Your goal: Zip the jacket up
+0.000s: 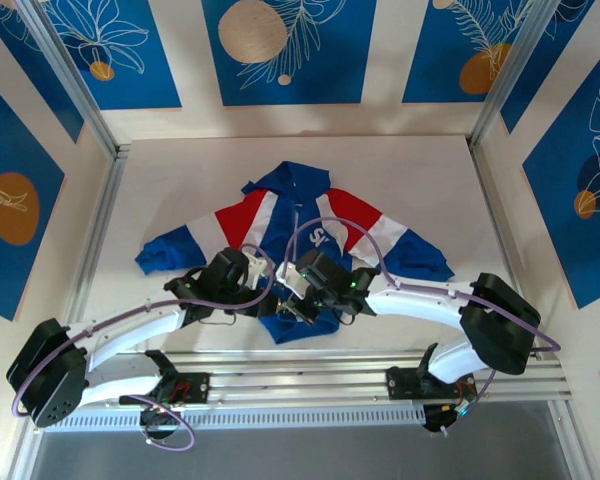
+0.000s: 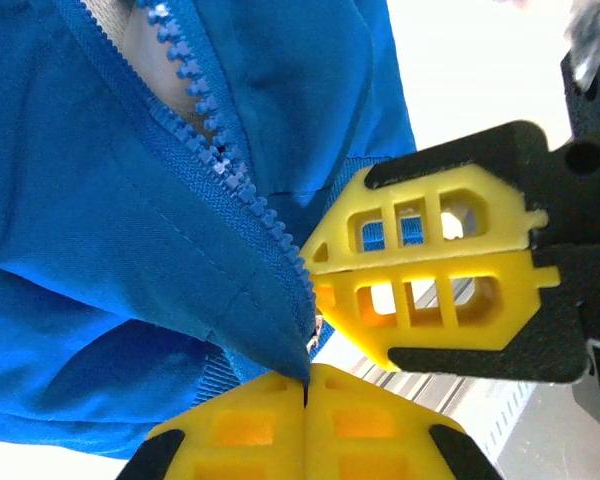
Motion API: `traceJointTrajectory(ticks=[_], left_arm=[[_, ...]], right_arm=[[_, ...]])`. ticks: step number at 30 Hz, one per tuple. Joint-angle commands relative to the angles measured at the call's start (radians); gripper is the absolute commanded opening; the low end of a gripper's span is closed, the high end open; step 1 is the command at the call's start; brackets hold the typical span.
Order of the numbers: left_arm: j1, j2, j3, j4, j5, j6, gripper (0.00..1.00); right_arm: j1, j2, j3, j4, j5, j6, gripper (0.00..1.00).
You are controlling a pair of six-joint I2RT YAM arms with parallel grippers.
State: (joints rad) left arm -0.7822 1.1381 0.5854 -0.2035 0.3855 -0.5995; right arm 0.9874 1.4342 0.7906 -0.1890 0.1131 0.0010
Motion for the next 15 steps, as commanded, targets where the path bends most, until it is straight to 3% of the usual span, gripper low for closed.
traceJointTrajectory(ticks=[1,14,15], left_arm=[[-0.005,-0.010,0.023,-0.030,0.028,0.020,0.00],[-0.005,0.012,0.045,-0.038,0.038,0.034,0.00],[-0.005,0.012,0.045,-0.038,0.040,0.032,0.00]], right_arm=[[-0.013,-0.040,0.030,-0.033,-0.008,-0.019,0.00],[-0.027,-0.096,-0.033,0.031,-0.064,-0.035,0.00],[-0.027,-0.112,-0.051,0.052,-0.069,-0.037,0.04]])
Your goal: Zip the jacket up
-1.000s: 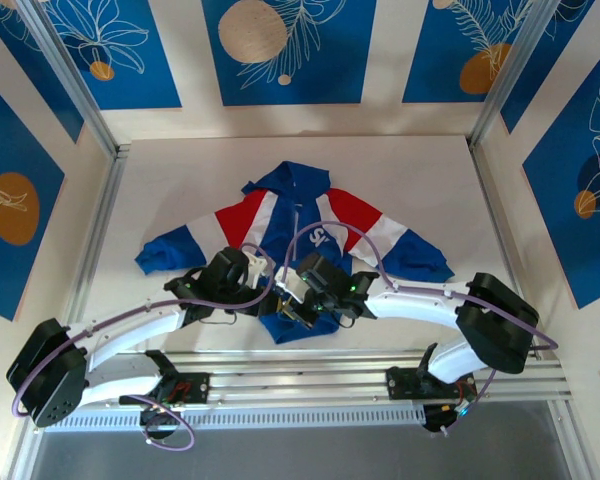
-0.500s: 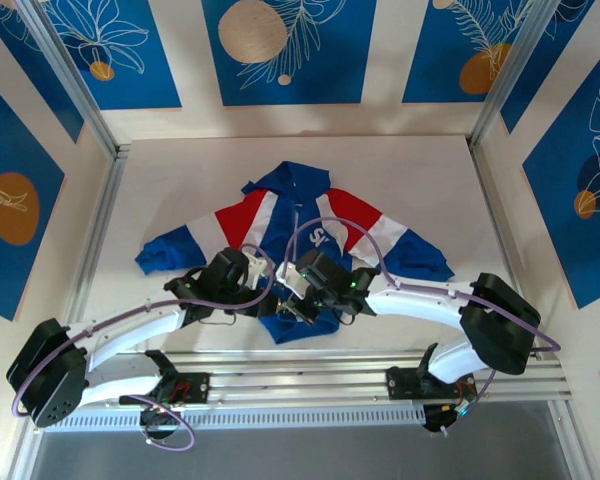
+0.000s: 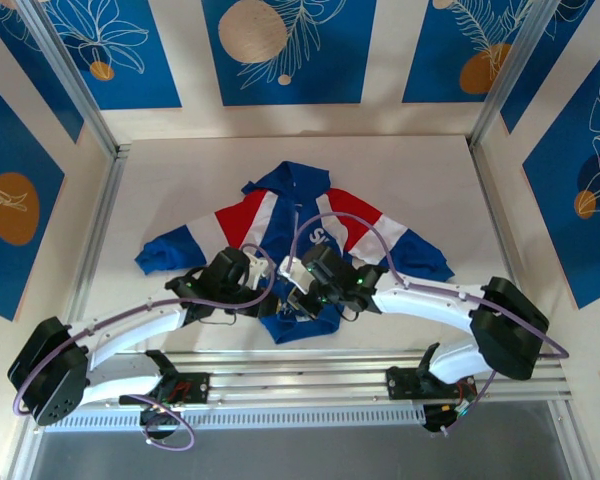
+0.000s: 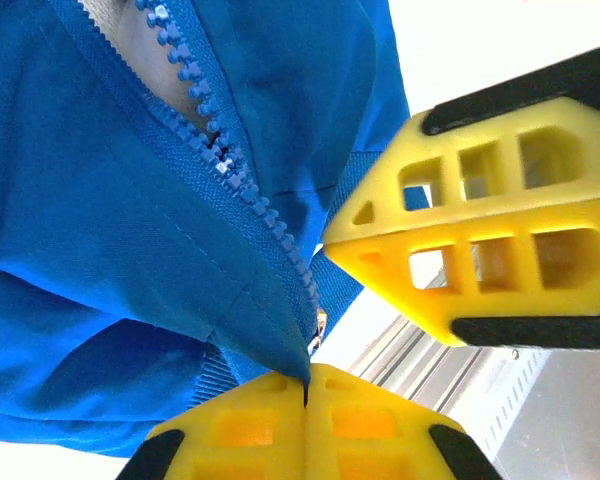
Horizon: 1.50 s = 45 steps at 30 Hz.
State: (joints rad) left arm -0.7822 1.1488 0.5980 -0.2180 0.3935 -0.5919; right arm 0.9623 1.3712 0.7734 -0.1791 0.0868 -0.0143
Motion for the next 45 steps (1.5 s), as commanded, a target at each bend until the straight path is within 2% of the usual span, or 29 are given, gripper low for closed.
traceJointTrajectory(ticks=[1,6,15,29,31,35,45], left_arm=[[-0.005,0.002,0.035,-0.024,0.033,0.024,0.00],[-0.004,0.004,0.049,-0.022,0.038,0.022,0.00],[-0.003,0.002,0.074,-0.018,0.055,0.015,0.00],[-0.003,0.008,0.096,-0.035,0.051,0.021,0.00],[-0.003,0.008,0.096,-0.037,0.051,0.023,0.00],[-0.003,0.009,0.100,-0.048,0.048,0.030,0.00],[-0.003,0.002,0.085,-0.038,0.043,0.026,0.00]], right_arm=[[-0.002,-0.065,-0.054,0.067,-0.050,-0.026,0.07],[-0.002,-0.089,-0.110,0.132,-0.075,-0.039,0.23],[0.018,-0.053,-0.143,0.206,-0.084,-0.089,0.36],[0.023,-0.007,-0.108,0.220,-0.063,-0.081,0.37],[0.021,-0.010,-0.114,0.218,-0.048,-0.078,0.33],[0.018,-0.038,-0.133,0.209,-0.036,-0.076,0.20],[0.015,-0.089,-0.147,0.162,-0.005,-0.076,0.18]])
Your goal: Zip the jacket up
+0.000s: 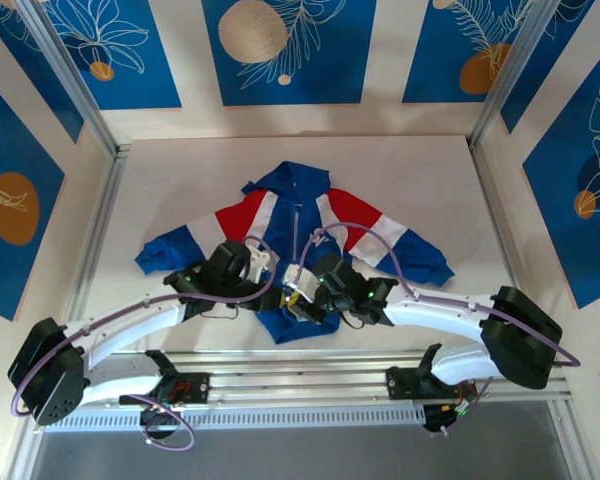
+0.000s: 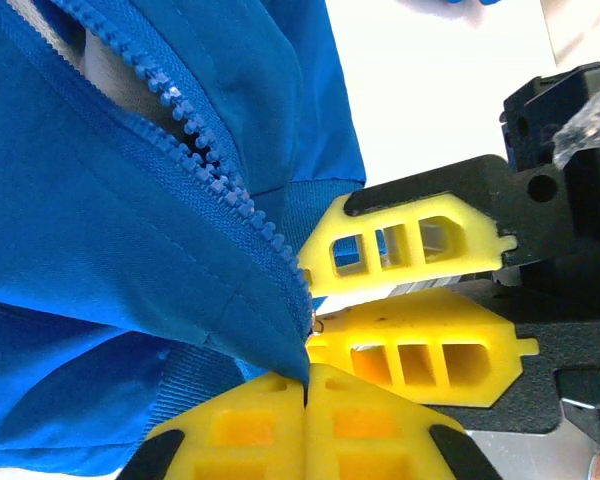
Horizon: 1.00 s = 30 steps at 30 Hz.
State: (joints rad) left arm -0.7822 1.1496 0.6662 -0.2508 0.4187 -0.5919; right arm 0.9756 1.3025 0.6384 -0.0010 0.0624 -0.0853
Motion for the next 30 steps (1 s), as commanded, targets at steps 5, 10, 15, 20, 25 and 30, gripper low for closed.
traceJointTrajectory(ticks=[5,10,15,20,25,30], left_arm=[[-0.003,-0.005,0.013,-0.010,0.021,0.024,0.00],[-0.003,-0.016,-0.003,0.000,0.024,0.014,0.00],[-0.002,-0.020,0.001,-0.025,0.029,0.015,0.00],[-0.003,-0.025,-0.006,-0.033,0.028,0.007,0.00],[-0.003,0.003,-0.012,-0.004,0.052,-0.006,0.00],[-0.003,0.039,0.006,-0.022,0.054,0.013,0.00]], right_arm=[[-0.003,-0.021,-0.016,-0.021,0.025,-0.005,0.17],[-0.006,-0.014,0.002,-0.038,0.044,-0.016,0.09],[-0.005,-0.008,0.010,-0.031,0.088,-0.028,0.00],[-0.007,-0.005,0.011,-0.008,0.151,-0.014,0.00],[-0.018,-0.005,0.038,-0.019,0.196,0.018,0.00],[-0.020,-0.020,0.027,-0.017,0.226,0.033,0.00]])
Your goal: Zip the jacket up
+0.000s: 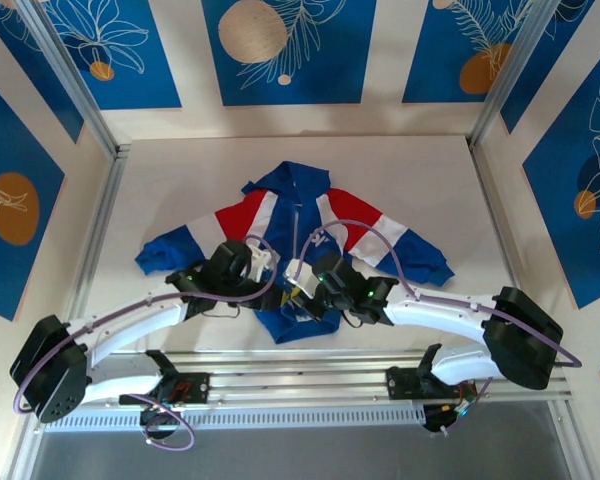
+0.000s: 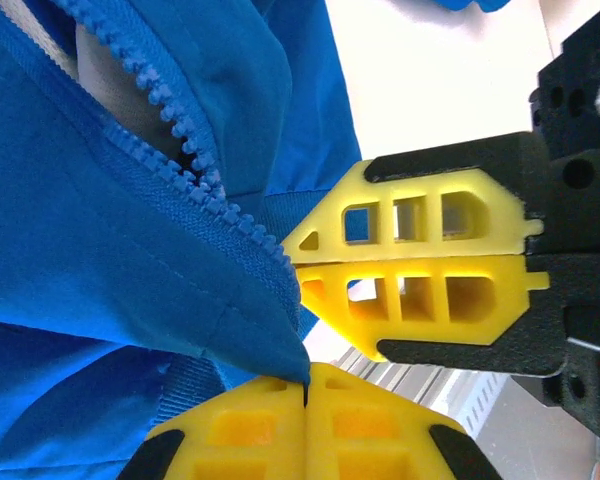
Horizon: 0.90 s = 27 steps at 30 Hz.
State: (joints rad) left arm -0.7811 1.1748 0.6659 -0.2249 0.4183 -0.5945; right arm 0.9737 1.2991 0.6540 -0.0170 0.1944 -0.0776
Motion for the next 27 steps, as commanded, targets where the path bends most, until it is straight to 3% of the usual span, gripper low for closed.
traceJointTrajectory(ticks=[1,13,20,27], left_arm=[[-0.004,0.014,0.010,-0.054,0.053,0.020,0.00],[0.003,-0.027,-0.024,-0.014,0.006,0.010,0.00],[0.007,-0.089,-0.074,0.066,-0.026,-0.018,0.31],[0.007,-0.127,-0.138,0.152,-0.074,-0.075,0.48]], right_arm=[[-0.018,-0.021,0.004,0.002,0.097,0.031,0.00],[-0.025,-0.042,-0.030,0.006,0.018,0.017,0.00],[-0.023,-0.038,-0.031,0.005,-0.050,-0.002,0.00],[-0.020,-0.013,-0.019,0.018,-0.134,-0.020,0.00]])
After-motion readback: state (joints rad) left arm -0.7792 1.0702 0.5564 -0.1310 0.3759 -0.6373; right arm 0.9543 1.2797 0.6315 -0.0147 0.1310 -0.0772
